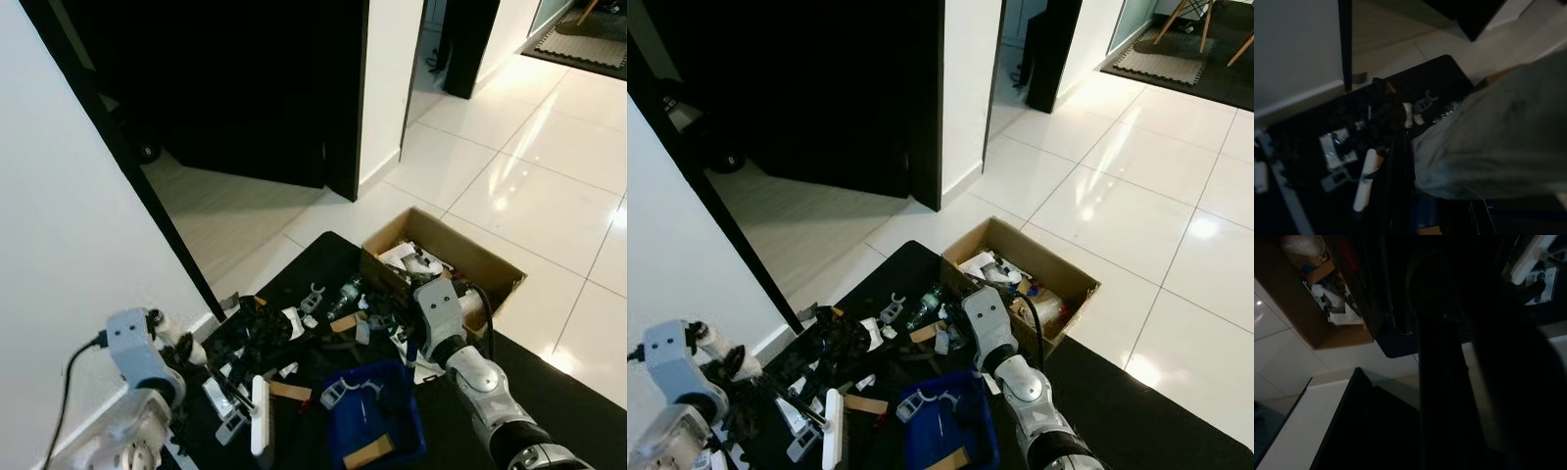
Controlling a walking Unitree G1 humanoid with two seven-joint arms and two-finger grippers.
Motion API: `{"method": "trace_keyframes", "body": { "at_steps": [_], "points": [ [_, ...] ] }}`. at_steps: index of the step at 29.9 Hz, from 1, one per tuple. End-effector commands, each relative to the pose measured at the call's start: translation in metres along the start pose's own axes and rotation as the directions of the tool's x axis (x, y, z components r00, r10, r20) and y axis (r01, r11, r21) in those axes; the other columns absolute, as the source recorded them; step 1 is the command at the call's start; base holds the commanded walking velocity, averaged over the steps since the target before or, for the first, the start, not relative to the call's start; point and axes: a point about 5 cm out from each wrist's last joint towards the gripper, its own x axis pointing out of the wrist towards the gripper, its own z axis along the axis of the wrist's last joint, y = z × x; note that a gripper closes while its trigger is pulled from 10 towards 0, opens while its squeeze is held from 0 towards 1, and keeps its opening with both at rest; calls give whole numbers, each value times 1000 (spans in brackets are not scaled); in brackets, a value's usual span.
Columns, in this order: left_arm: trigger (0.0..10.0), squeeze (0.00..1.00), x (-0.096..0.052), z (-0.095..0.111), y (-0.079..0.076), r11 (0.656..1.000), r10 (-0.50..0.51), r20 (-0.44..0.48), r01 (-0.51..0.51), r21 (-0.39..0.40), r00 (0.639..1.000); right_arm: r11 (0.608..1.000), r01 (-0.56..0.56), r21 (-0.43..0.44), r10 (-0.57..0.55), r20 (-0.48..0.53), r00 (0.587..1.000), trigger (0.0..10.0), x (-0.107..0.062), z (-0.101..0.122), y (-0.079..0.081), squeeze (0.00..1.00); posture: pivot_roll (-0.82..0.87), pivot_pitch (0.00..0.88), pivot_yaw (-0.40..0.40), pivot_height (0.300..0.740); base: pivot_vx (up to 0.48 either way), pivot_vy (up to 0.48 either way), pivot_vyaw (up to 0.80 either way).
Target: Sweep floor
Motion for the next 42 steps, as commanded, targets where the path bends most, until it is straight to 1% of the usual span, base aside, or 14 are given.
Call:
{"method": "trace_keyframes", "body": {
  "at_steps": [1,3,4,6,11,14,16,18,20,21,29,39,41,42],
  "points": [
    [10000,0,-8,-59,-5,987,-39,-281,-6,-160,959,1000,-4,17,4,-15,1000,10000,-4,-6,5,0,121,264,63,740,0,0,0],
    [10000,0,-8,-59,-5,987,-39,-281,-6,-160,959,1000,-4,17,4,-15,1000,10000,-4,-6,5,0,121,264,63,740,0,0,0],
    [10000,0,-8,-58,-34,971,-118,-284,50,-235,952,1000,-2,20,3,-15,1000,10000,-4,-6,6,0,123,265,64,740,0,0,0],
    [10000,0,-8,-56,-50,958,-163,-286,82,-275,944,1000,-2,22,2,-16,1000,10000,-4,-6,6,0,124,264,65,740,0,0,0],
    [10000,0,-5,-59,-62,944,-172,-309,67,-323,935,1000,3,23,-3,-14,1000,10000,-3,-6,6,0,118,262,71,740,0,0,0],
    [10000,0,-5,-60,-64,938,-169,-314,55,-343,934,1000,7,23,-6,-13,1000,10000,-3,-6,5,0,116,261,71,740,0,0,0],
    [10000,0,-3,-62,-70,917,-172,-317,34,-398,933,1000,14,24,-13,-14,1000,10000,-4,-6,4,0,114,261,71,740,0,0,0],
    [10000,0,-2,-62,-71,912,-171,-317,28,-408,933,1000,15,25,-14,-14,1000,10000,-4,-6,3,0,114,261,71,740,0,0,0],
    [10000,0,-1,-59,-77,902,-181,-311,32,-430,933,1000,16,25,-15,-14,1000,10000,-4,-6,3,0,114,261,70,740,0,0,0],
    [10000,0,1,-55,-87,891,-193,-305,37,-452,933,1000,17,25,-17,-16,1000,10000,-3,-6,3,0,114,260,67,740,0,0,0],
    [10000,0,11,-46,-103,859,-219,-277,50,-510,936,999,20,27,-20,-12,1000,10000,-2,-4,3,0,107,258,65,740,0,0,0],
    [10000,0,9,-31,-105,858,-238,-252,81,-507,938,997,58,50,-58,-2,998,10000,-3,-3,-4,0,116,254,66,740,0,0,0],
    [10000,0,8,-23,-100,891,-239,-240,115,-440,941,994,82,71,-83,14,996,10000,-3,-1,-9,0,118,252,67,740,0,0,0],
    [10000,0,7,-8,-91,952,-223,-211,166,-258,952,991,108,82,-113,59,992,10000,-2,7,-17,0,122,250,69,740,0,0,0]
  ]
}}
